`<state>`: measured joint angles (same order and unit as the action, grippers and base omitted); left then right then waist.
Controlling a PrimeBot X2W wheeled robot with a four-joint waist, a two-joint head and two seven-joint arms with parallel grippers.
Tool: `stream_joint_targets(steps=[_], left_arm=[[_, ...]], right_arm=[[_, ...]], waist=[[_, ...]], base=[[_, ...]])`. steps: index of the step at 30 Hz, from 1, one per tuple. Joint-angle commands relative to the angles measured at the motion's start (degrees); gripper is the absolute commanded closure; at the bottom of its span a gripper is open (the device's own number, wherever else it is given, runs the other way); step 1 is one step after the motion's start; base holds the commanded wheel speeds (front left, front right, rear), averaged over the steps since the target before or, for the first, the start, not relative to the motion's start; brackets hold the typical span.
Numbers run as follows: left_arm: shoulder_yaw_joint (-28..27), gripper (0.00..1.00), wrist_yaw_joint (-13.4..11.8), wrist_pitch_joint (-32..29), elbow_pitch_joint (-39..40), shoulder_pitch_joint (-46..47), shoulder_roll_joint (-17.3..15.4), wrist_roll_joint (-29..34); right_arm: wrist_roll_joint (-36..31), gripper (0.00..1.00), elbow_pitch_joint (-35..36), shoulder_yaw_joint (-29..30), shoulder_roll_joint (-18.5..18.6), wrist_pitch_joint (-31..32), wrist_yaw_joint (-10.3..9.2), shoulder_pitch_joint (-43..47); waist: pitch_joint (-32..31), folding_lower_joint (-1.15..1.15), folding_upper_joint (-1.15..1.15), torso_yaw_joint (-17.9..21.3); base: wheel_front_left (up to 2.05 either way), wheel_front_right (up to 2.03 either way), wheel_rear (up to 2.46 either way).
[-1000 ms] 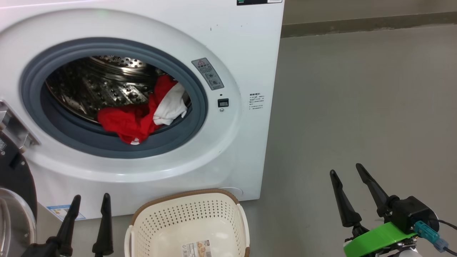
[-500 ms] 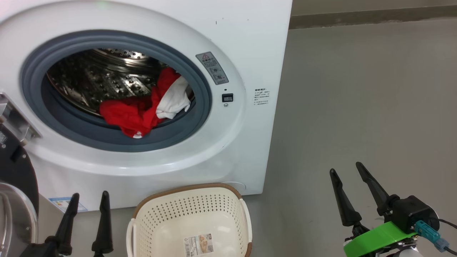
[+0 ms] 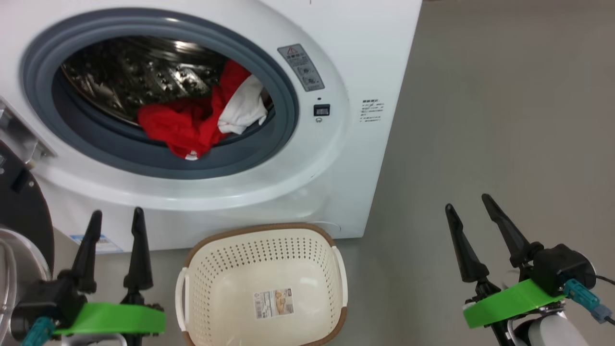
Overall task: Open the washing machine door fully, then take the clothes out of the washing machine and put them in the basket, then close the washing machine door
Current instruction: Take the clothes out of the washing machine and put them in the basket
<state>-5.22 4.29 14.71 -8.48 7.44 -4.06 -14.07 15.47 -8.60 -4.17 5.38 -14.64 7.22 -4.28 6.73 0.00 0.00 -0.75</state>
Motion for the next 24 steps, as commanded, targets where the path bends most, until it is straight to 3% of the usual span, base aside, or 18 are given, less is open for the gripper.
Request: stream_joint_targets(steps=[1, 24], left_arm=[[-1.5, 0.00, -0.6, 0.3, 0.6, 3.3, -0.6, 0.5], [-0.8, 0.00, 2.1, 0.3, -15.3, 28.2, -0.7, -1.5]], right_arm=[[-0.8, 0.00, 1.8, -1.0, 0.8, -0.4, 0.26, -2.6], [-2.3, 0.00, 6.2, 0.4, 0.5, -0.4, 0.26, -8.0]], waist=[[2.3, 0.00, 0.00, -1.2], [15.8, 0.00, 0.00, -1.0]], base=[[0.00, 0.00, 0.00], [0.00, 0.00, 0.00]])
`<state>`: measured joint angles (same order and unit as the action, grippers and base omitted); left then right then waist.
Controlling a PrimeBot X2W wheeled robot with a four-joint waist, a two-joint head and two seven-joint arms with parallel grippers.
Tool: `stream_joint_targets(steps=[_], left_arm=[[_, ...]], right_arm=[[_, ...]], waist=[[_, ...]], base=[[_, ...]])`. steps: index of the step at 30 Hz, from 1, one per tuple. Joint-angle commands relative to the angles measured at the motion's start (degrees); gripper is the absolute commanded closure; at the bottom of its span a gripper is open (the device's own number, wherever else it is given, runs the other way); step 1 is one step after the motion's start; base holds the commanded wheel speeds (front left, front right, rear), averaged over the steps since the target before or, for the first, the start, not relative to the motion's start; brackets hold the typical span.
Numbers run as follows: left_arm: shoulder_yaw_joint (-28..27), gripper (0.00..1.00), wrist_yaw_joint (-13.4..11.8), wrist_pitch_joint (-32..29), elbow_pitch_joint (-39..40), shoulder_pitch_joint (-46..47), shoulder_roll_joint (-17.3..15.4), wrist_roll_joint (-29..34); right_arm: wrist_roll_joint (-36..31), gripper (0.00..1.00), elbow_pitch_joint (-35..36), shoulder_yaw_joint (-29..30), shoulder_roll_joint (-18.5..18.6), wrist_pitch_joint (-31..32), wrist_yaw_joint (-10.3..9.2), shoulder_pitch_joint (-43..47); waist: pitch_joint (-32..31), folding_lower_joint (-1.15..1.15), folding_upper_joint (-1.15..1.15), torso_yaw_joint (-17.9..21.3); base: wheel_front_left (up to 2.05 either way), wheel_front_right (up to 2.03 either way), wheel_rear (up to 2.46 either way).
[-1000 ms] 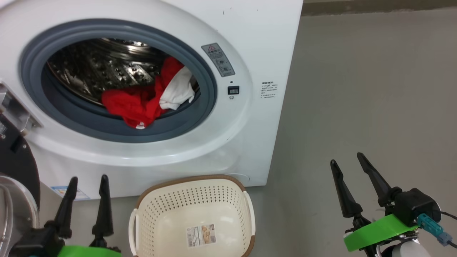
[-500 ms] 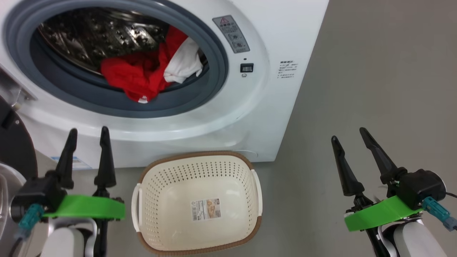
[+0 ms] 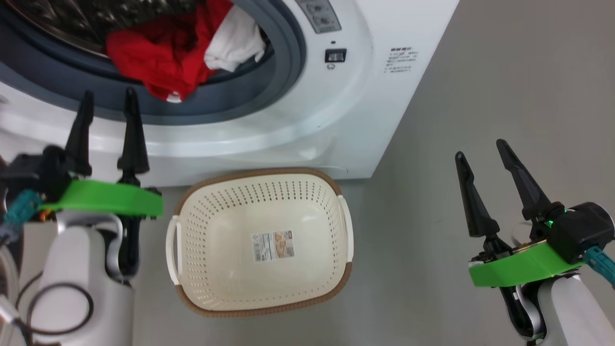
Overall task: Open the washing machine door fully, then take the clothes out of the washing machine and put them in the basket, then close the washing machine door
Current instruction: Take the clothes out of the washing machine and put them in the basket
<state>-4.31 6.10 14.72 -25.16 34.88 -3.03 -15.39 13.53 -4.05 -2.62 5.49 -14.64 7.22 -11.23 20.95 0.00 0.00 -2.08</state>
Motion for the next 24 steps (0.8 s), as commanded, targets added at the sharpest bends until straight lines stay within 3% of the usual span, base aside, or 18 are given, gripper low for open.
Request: stream_joint_targets(steps=[1, 12, 24], left_arm=[[-1.8, 0.00, 0.4, 0.3, 0.8, 1.8, -1.7, 0.0], [-1.0, 0.00, 0.9, 0.3, -9.6, 13.8, -3.1, 1.9], [2.1, 0.00, -3.5, -2.5, -26.1, 26.2, -7.5, 7.8]], right_arm=[[-0.4, 0.00, 1.8, -1.1, 0.5, -0.4, 0.26, -1.2], [-1.2, 0.00, 3.7, -1.3, 0.8, -0.4, 0.26, -2.8], [1.2, 0.00, 4.4, -5.8, 2.1, -0.4, 0.26, -4.0]], waist=[[2.1, 0.00, 0.00, 0.4], [7.4, 0.00, 0.00, 1.4], [10.7, 0.00, 0.00, 3.4]], base=[[0.00, 0.00, 0.00], [0.00, 0.00, 0.00], [0.00, 0.00, 0.00]])
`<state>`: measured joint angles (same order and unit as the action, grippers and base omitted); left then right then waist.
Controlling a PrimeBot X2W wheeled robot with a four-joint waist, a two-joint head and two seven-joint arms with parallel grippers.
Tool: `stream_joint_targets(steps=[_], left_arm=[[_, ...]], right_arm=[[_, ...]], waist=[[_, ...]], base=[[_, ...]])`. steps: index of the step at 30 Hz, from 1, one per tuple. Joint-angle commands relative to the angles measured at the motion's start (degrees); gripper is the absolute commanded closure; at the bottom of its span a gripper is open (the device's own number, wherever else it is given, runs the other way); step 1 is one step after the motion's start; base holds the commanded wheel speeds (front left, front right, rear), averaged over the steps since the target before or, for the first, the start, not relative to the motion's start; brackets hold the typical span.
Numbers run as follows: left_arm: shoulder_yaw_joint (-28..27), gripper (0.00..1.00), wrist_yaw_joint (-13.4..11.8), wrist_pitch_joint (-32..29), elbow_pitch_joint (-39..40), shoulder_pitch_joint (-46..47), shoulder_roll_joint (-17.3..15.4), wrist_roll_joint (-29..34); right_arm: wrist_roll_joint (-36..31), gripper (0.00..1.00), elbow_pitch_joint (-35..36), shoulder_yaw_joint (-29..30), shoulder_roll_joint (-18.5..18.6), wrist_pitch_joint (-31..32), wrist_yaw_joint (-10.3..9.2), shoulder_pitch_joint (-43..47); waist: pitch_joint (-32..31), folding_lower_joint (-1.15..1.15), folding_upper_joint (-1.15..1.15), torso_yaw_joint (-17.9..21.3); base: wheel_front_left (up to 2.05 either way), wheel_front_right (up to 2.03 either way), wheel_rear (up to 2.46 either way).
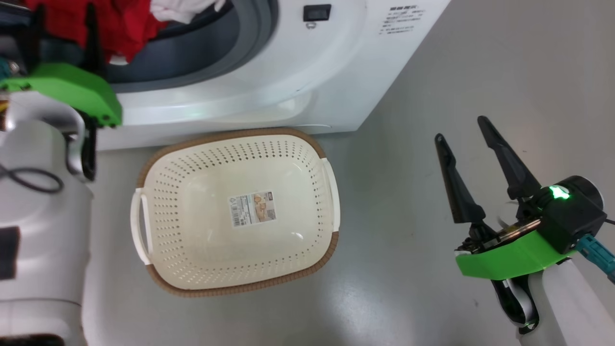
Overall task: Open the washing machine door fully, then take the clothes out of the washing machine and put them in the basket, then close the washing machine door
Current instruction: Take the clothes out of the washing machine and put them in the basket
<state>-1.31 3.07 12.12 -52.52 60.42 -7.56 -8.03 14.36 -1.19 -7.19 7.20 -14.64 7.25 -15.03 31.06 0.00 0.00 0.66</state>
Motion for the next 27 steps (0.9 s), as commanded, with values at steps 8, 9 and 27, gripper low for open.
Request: stream_joint_targets(steps=[8, 9, 27], left_arm=[[1.8, 0.00, -4.9, -6.7, -7.2, 7.3, -6.8, 4.4], [2.1, 0.00, -5.4, -7.8, -8.1, 7.9, -7.1, 4.7], [4.8, 1.00, -5.7, -14.3, -14.3, 11.4, -9.4, 5.3]], right_arm=[[2.5, 0.00, 0.8, -3.7, 0.8, -0.4, 0.24, -1.5], [2.5, 0.00, 0.7, -3.9, 0.7, -0.4, 0.24, -1.7], [3.2, 0.00, 0.0, -5.5, -0.3, -0.4, 0.24, -3.9]], waist=[[2.4, 0.00, 0.00, 2.3], [2.5, 0.00, 0.00, 2.5], [4.6, 0.00, 0.00, 4.0]], base=[[0.00, 0.00, 0.00], [0.00, 0.00, 0.00], [0.00, 0.00, 0.00]])
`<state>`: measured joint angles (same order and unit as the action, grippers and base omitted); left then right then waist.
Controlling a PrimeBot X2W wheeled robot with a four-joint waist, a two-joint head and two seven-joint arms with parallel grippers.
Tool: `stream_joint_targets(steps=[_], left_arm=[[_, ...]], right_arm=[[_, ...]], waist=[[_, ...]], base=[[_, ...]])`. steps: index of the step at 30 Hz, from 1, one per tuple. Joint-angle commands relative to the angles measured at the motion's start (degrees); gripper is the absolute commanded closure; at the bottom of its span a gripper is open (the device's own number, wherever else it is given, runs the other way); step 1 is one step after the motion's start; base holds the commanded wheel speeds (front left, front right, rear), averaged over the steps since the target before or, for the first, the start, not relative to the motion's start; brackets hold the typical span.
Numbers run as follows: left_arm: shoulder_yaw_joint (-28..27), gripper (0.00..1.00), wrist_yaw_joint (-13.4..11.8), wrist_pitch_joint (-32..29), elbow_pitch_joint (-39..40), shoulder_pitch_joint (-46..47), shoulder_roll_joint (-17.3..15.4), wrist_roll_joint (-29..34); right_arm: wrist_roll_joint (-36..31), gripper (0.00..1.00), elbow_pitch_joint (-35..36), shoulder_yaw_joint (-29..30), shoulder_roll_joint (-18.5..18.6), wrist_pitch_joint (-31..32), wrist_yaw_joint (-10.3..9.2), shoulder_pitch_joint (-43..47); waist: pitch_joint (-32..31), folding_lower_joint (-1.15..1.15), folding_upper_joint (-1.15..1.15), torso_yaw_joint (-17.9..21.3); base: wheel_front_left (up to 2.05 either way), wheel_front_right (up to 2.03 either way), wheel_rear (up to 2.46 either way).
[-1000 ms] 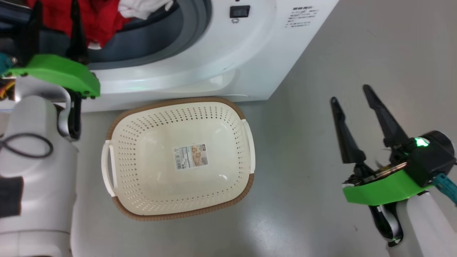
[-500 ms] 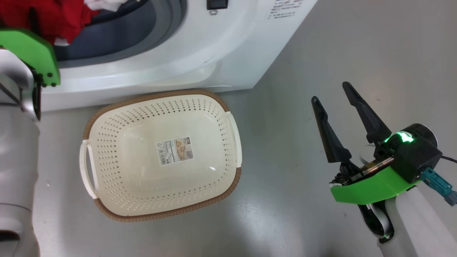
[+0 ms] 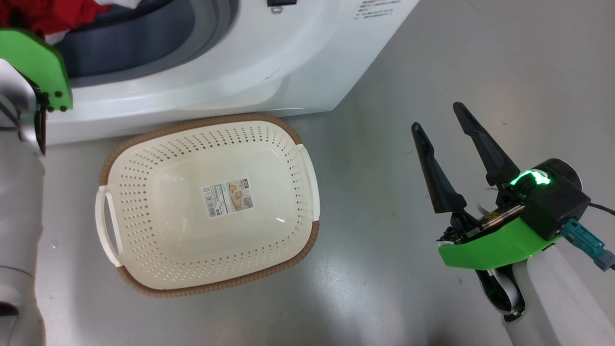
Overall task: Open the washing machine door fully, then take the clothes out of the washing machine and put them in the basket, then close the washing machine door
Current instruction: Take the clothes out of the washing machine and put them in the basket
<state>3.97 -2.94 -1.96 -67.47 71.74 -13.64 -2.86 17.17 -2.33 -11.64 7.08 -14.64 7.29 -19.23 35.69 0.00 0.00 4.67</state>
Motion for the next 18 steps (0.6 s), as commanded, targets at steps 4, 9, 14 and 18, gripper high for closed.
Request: stream_joint_targets(steps=[4, 9, 14, 18], left_arm=[[-1.2, 1.00, 0.6, 2.8, 1.2, -0.3, -3.1, -1.4], [-2.5, 1.00, 1.9, 7.0, 1.6, -2.0, -2.3, -3.8], [-2.5, 1.00, 3.4, 13.9, 3.4, -4.5, -1.7, -4.7], [-2.9, 1.00, 3.8, 16.3, 5.7, -6.6, -1.3, -5.5]], right_arm=[[0.5, 0.00, 0.9, -1.0, -0.3, -0.4, 0.20, 0.1], [0.5, 0.00, 0.7, -0.9, -0.1, -0.4, 0.20, 0.2], [0.5, 0.00, 0.4, -0.8, 0.3, -0.4, 0.20, 0.6], [0.5, 0.00, 0.5, -0.7, 0.5, -0.4, 0.20, 0.8]], waist=[[-0.2, 0.00, 0.00, -0.3], [-1.1, 0.00, 0.00, -0.9], [-2.6, 0.00, 0.00, -1.6], [-3.7, 0.00, 0.00, -2.0]], base=[[0.00, 0.00, 0.00], [0.00, 0.00, 0.00], [0.00, 0.00, 0.00], [0.00, 0.00, 0.00]])
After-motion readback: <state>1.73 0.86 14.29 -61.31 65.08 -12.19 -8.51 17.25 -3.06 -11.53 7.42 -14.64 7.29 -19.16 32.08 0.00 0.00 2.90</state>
